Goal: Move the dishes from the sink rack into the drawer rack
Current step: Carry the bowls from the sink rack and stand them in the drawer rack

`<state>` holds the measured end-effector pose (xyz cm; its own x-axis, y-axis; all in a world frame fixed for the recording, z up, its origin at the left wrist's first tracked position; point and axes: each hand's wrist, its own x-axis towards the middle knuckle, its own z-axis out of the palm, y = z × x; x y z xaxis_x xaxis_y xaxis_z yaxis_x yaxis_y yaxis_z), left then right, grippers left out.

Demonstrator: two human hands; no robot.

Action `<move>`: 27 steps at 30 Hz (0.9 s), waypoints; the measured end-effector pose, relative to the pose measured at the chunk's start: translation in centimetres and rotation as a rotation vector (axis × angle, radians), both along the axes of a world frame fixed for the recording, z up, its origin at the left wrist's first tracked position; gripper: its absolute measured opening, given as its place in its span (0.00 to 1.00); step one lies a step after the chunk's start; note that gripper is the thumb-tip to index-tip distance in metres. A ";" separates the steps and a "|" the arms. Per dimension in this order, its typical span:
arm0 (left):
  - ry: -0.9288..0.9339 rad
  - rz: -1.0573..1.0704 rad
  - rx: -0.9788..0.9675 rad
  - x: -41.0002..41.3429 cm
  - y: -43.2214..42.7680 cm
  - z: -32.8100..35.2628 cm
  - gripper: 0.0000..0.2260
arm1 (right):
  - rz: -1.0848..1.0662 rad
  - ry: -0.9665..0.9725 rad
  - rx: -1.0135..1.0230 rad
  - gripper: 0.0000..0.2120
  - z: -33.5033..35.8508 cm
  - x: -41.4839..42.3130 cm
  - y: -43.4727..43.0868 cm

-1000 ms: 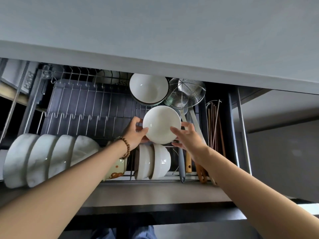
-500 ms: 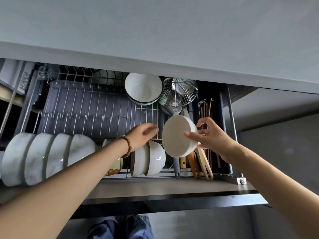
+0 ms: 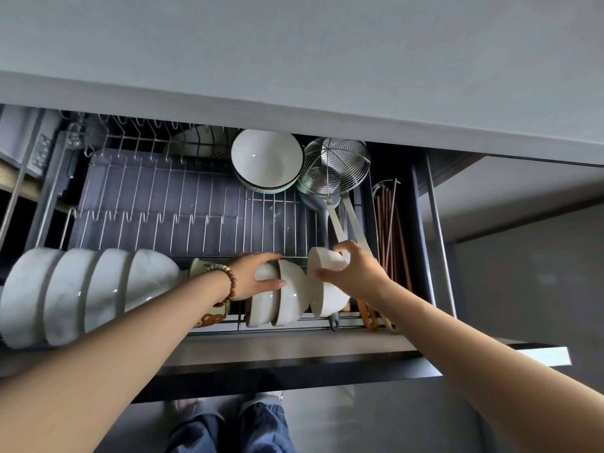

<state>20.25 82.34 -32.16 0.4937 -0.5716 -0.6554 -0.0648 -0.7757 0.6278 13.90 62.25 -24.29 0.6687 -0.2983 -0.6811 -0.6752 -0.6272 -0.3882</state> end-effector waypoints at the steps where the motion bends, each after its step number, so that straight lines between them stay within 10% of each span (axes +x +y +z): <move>1: -0.010 -0.010 0.004 0.0 0.0 0.0 0.33 | -0.020 0.014 0.008 0.34 -0.1 0.2 0.2; 27: -0.014 0.100 0.054 1.1 0.4 1.4 0.29 | -0.023 0.104 0.070 0.33 -0.6 0.1 -0.1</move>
<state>21.38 82.70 -30.78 0.5558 -0.4834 -0.6763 0.0059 -0.8112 0.5847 14.03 62.15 -24.93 0.5868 -0.2624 -0.7660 -0.7281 -0.5848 -0.3575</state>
